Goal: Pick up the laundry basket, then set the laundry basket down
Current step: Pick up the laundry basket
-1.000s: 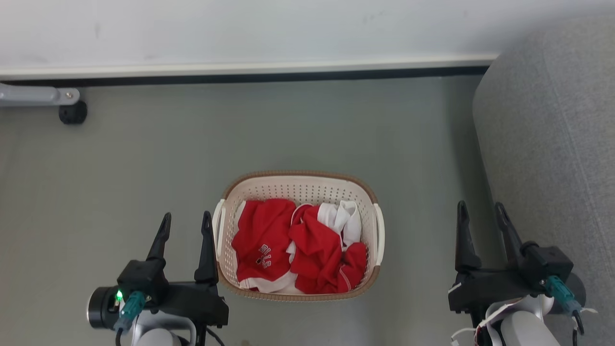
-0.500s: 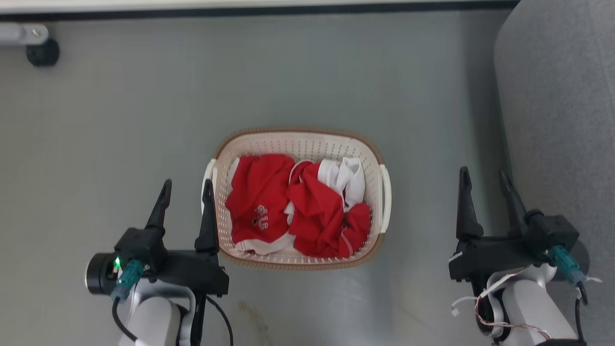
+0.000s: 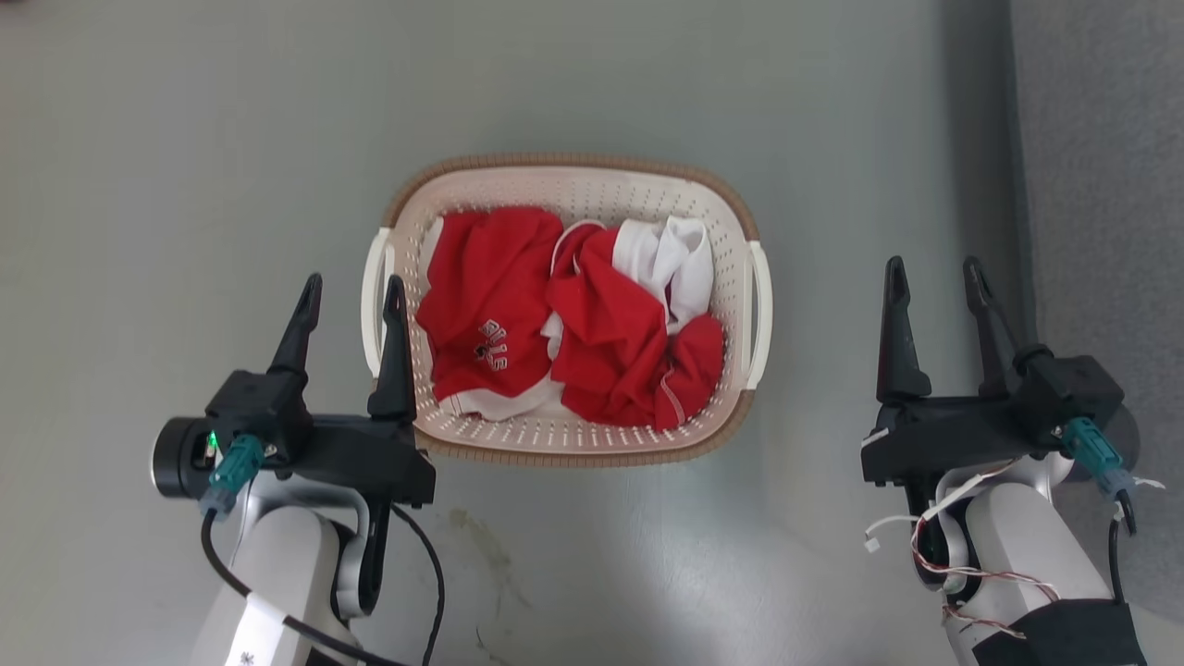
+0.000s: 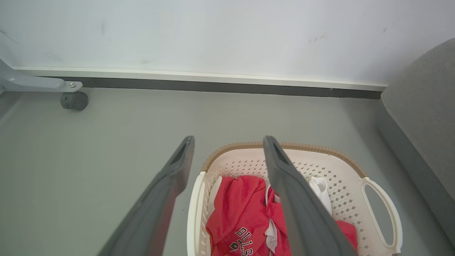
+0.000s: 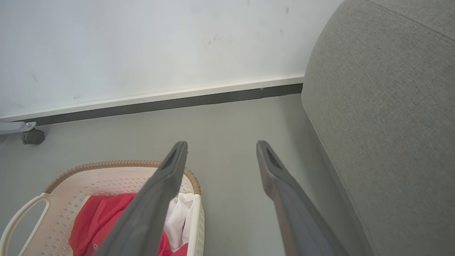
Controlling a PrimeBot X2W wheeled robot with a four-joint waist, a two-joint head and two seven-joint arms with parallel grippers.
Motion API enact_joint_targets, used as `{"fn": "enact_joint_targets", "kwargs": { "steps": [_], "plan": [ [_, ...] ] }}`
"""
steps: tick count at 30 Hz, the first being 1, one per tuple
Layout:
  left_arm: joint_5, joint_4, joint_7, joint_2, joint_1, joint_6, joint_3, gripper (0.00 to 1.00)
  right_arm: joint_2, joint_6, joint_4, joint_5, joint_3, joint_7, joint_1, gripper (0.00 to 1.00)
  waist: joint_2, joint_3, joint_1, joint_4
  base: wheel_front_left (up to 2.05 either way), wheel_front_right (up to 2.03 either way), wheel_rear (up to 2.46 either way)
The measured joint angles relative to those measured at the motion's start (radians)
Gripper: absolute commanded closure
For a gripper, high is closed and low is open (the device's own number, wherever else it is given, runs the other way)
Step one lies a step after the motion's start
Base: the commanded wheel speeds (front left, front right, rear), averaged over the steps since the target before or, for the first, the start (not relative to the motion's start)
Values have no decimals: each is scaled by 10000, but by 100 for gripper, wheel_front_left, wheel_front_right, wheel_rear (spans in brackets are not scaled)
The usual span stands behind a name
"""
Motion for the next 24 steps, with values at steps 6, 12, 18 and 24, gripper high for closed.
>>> {"fn": "enact_joint_targets", "kwargs": {
  "steps": [6, 12, 18, 24],
  "plan": [
    [17, 61, -2, -8, -456, -15, -25, 0, -4, 0, -12, -12, -35, 0, -344, 0, 0, 635, 0, 3, 0, 0, 0],
    [25, 150, -2, -8, -818, -88, -27, 0, -73, 0, -58, -71, -100, 0, -709, 0, 0, 1249, -1, 23, 0, 0, 0],
    [73, 203, -2, -13, -1161, -102, -81, 0, -113, 0, -84, -100, -153, 0, -832, 0, 1, 1844, 0, 54, 0, 0, 0],
    [75, 309, -2, -31, -1542, -192, -127, 0, -121, 0, -127, -176, -174, -2, -1198, 0, 1, 2384, 0, 112, 0, 0, 0]
  ]
}}
